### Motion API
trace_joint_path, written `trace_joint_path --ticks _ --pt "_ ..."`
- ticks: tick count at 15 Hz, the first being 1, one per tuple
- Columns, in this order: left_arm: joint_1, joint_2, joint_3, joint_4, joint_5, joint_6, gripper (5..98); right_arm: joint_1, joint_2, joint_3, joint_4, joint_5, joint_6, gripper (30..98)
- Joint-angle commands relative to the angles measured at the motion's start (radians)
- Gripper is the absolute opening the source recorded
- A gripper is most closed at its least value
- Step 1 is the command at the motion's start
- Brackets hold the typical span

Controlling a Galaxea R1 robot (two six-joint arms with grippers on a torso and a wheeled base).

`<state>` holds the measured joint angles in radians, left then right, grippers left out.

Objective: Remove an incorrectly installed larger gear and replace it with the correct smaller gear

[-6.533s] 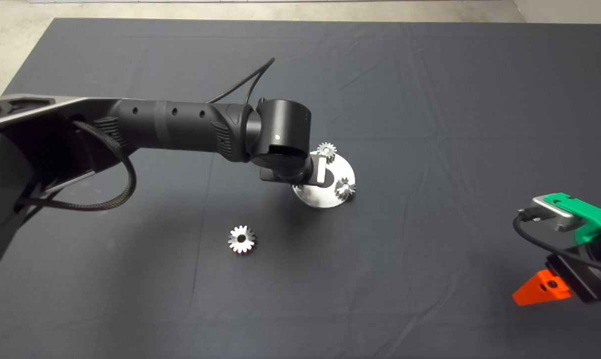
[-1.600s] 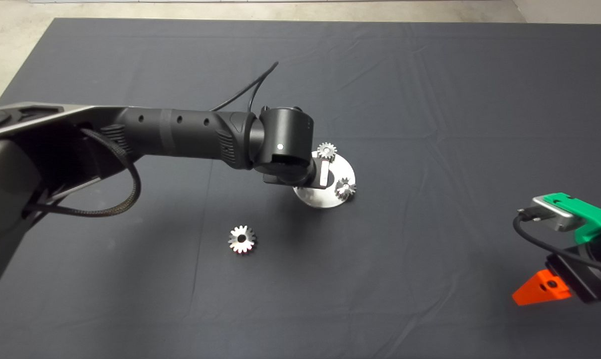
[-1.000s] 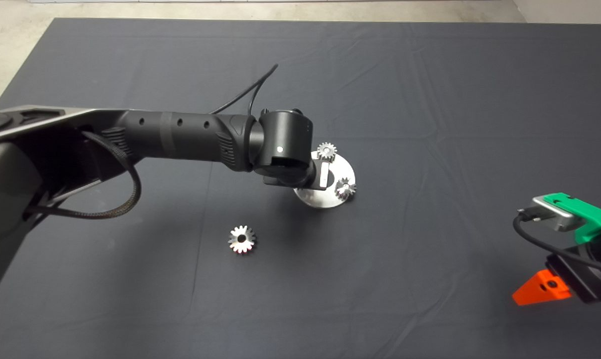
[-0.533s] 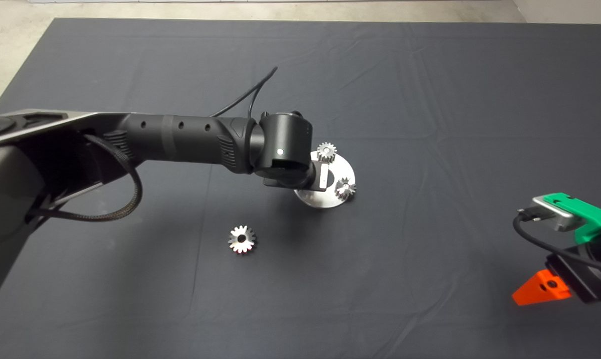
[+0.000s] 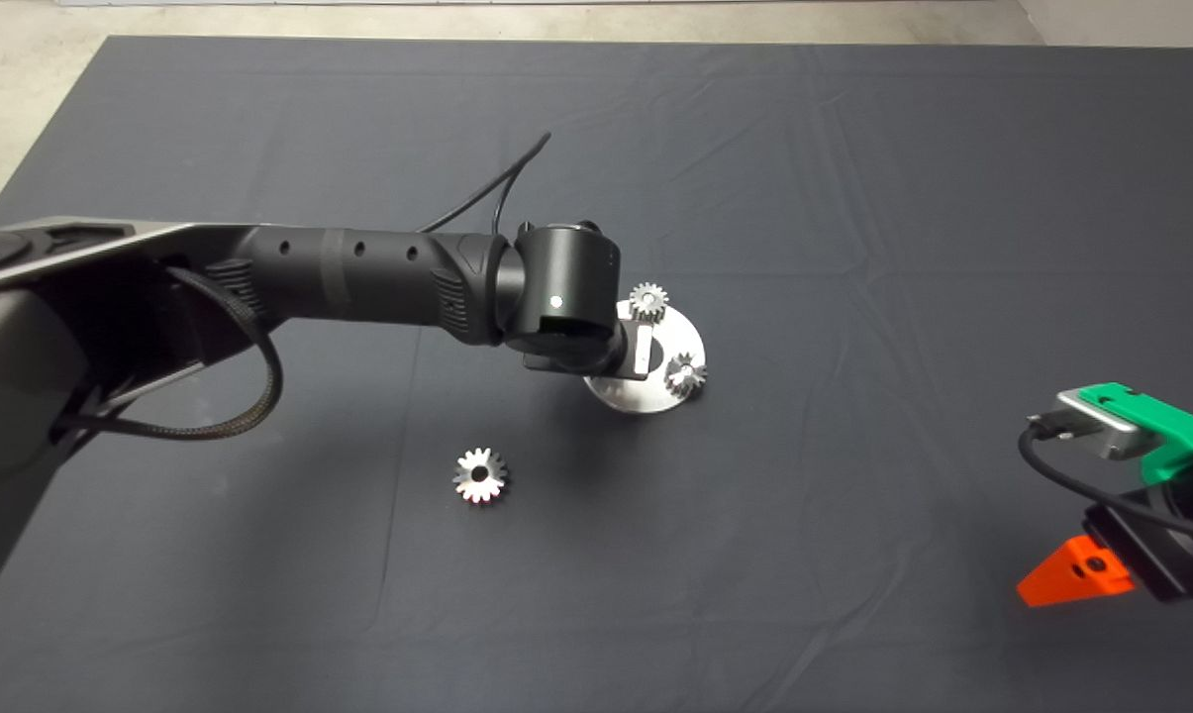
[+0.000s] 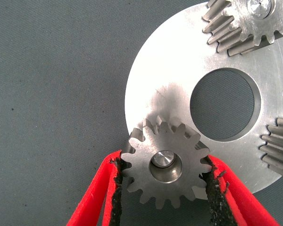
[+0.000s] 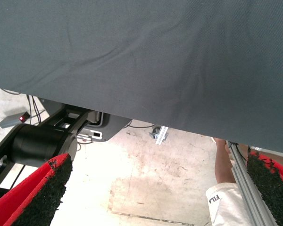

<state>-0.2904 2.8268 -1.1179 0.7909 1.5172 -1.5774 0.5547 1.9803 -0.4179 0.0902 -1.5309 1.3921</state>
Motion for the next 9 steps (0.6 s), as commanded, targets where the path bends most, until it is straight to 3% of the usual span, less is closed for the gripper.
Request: trace_joint_path --ticks 1,9 --pt "-0.009 0.001 0.0 0.005 0.077 0.004 38.5 0.019 -0.004 0.007 0.04 -0.103 -0.002 97.8" --pt "-0.009 -0.01 0.024 0.007 0.075 0.005 50.0 0.019 -0.004 0.007 0.04 -0.103 -0.002 97.8"
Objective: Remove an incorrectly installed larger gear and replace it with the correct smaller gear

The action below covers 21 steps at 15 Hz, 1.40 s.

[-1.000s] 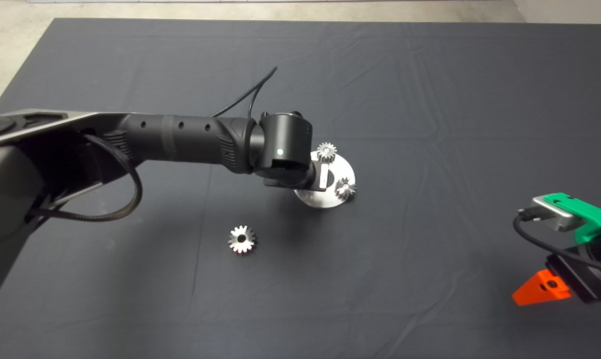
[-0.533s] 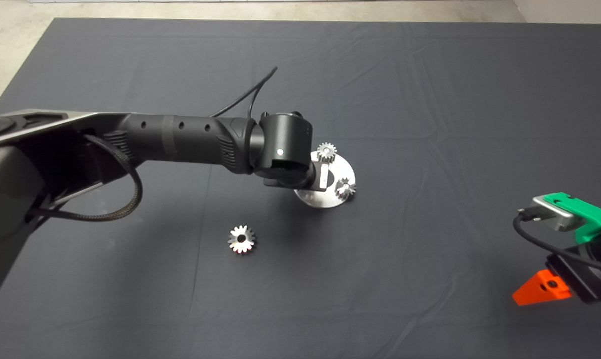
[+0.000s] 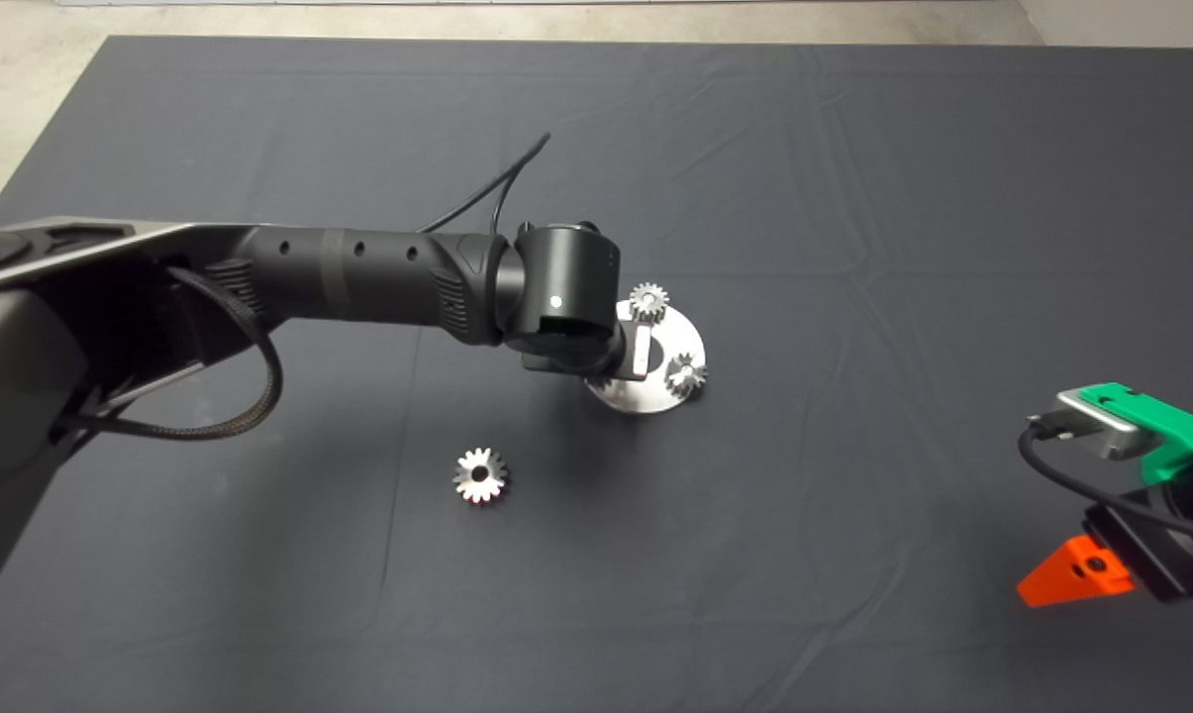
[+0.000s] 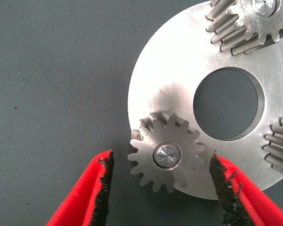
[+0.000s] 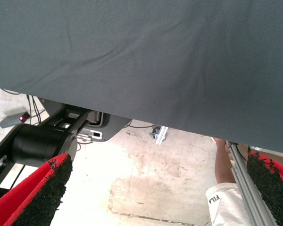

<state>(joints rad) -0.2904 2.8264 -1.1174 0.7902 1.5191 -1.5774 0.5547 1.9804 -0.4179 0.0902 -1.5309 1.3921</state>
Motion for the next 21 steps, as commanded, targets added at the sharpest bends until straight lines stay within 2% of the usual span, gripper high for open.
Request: trace_joint_path --ticks 1,2,4,5,6,7,8,9,11,13,15,18,19,21 --pt "-0.013 -0.021 0.05 0.001 0.071 0.005 52.7 0.019 -0.005 0.007 0.04 -0.103 -0.002 97.8" --pt "-0.015 -0.037 0.084 -0.005 0.067 0.001 52.9 0.019 -0.005 0.007 0.04 -0.103 -0.002 97.8" --pt "-0.034 -0.098 0.18 -0.045 0.07 -0.05 53.0 0.019 -0.005 0.007 0.04 -0.103 -0.002 97.8" --pt "-0.079 -0.155 0.251 -0.09 0.069 -0.089 57.1 0.019 -0.005 0.007 0.04 -0.103 -0.002 97.8" --pt "-0.147 -0.202 0.314 -0.157 0.069 -0.135 58.2 0.019 -0.005 0.007 0.04 -0.103 -0.002 97.8" --pt "-0.21 -0.232 0.336 -0.257 0.07 -0.166 58.2 0.019 -0.004 0.007 0.04 -0.103 -0.001 97.8" --pt "-0.258 -0.248 0.355 -0.382 0.07 -0.168 60.1 0.019 -0.004 0.007 0.04 -0.103 -0.001 97.8" --pt "-0.28 -0.263 0.401 -0.458 0.069 -0.178 62.5 0.019 -0.004 0.007 0.04 -0.103 -0.001 97.8" --pt "-0.299 -0.269 0.501 -0.506 0.07 -0.253 62.6 0.019 -0.004 0.007 0.04 -0.103 0.001 97.8" --pt "-0.3 -0.292 0.59 -0.627 0.068 -0.324 67.3 0.018 -0.004 0.007 0.04 -0.103 0.001 97.8" --pt "-0.3 -0.318 0.646 -0.644 0.067 -0.339 68.9 0.018 -0.001 0.007 0.039 -0.103 -0.001 97.8" --pt "-0.3 -0.354 0.673 -0.644 0.067 -0.36 73.4 0.018 0.005 0.007 0.039 -0.103 -0.001 97.8" --pt "-0.3 -0.359 0.684 -0.644 0.07 -0.348 77.5 0.018 0.007 0.007 0.039 -0.103 -0.001 97.8" --pt "-0.299 -0.387 0.696 -0.644 0.069 -0.319 77.9 0.016 0.012 0.007 0.037 -0.101 -0.002 97.8"
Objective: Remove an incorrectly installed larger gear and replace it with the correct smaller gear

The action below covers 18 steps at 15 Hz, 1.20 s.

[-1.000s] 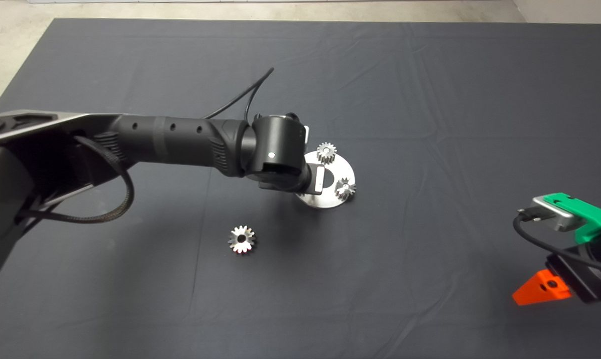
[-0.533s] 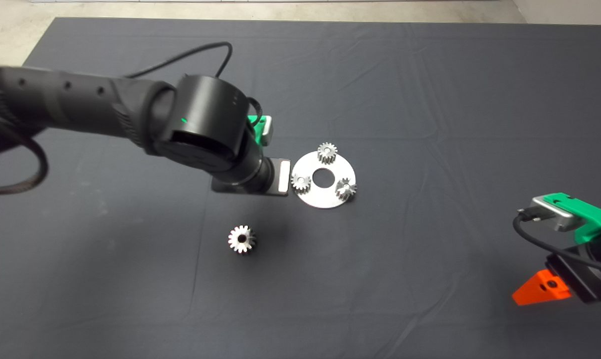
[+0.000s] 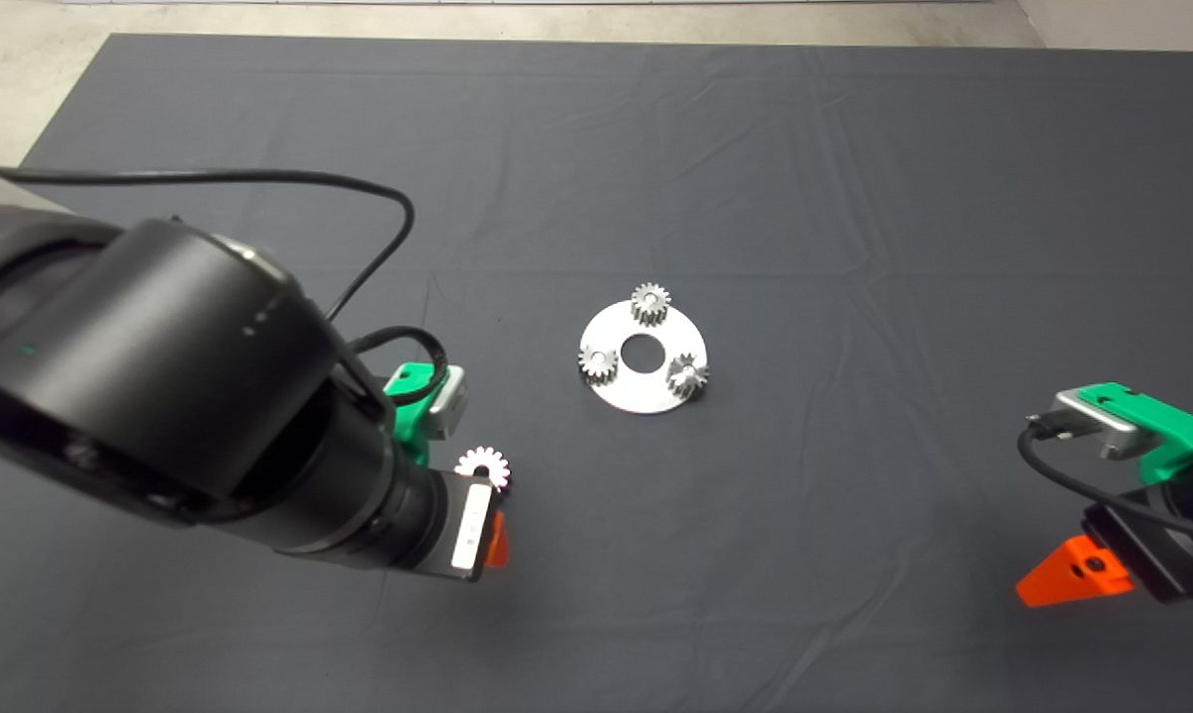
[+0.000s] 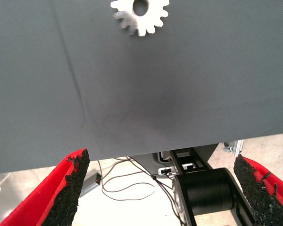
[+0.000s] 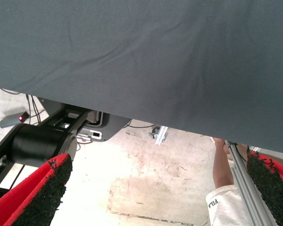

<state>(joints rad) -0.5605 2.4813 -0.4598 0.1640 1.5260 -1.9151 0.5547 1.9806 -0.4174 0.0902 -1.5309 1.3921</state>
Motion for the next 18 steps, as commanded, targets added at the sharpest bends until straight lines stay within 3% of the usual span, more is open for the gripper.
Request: trace_joint_path --ticks 1,4,11,13,18 --pt "-0.03 -0.049 0.063 -0.018 0.061 0.019 77.9 0.014 0.021 0.005 0.037 -0.101 -0.002 97.8" --pt "-0.032 -0.082 0.075 -0.018 0.057 0.016 83.0 0.014 0.03 0.007 0.039 -0.101 -0.002 97.8" --pt "-0.037 -0.089 0.073 -0.019 0.057 0.01 92.1 0.014 0.03 0.014 0.04 -0.103 -0.002 97.8" --pt "-0.064 -0.094 0.069 -0.018 0.057 0.01 97.6 0.014 0.033 0.031 0.04 -0.104 -0.004 97.8" --pt "-0.064 -0.082 0.07 -0.02 0.057 0.003 97.6 0.016 0.05 0.033 0.039 -0.103 -0.004 97.8"
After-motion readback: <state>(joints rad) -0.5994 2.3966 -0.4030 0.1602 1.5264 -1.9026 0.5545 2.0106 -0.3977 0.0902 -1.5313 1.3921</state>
